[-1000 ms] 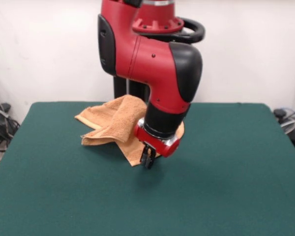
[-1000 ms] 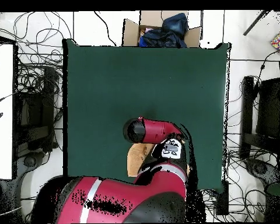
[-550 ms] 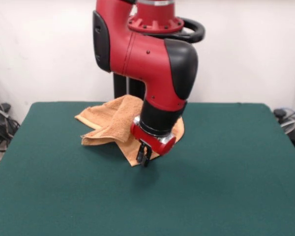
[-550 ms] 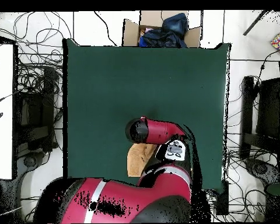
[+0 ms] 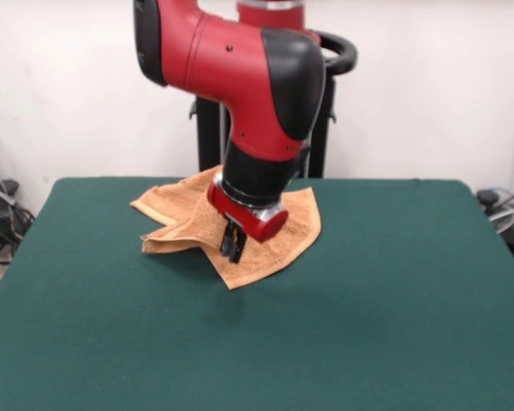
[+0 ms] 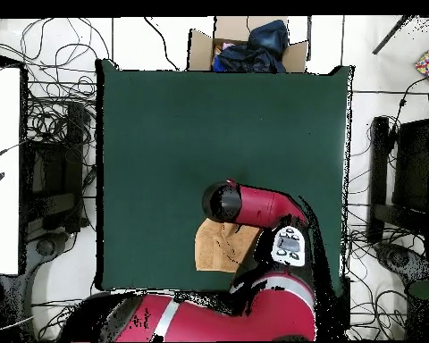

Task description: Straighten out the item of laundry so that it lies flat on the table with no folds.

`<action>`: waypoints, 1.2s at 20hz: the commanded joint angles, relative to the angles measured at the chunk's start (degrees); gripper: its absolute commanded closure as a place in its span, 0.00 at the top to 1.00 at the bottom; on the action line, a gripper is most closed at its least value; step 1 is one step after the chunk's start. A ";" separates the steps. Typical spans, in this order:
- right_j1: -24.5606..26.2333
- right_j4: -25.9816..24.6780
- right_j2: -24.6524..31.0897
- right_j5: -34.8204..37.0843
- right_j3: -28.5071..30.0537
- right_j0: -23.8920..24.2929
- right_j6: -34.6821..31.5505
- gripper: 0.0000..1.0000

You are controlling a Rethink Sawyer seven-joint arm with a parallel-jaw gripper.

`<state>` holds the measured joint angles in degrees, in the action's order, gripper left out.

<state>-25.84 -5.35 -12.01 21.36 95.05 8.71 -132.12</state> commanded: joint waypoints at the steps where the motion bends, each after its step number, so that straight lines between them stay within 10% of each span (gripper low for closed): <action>1: -2.96 -1.20 2.90 7.62 4.67 0.07 -0.64 0.00; 24: 8.39 -1.63 4.11 -5.80 4.48 2.61 -4.07 0.00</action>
<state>-21.67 -5.31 -11.95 19.86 98.28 10.77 -132.12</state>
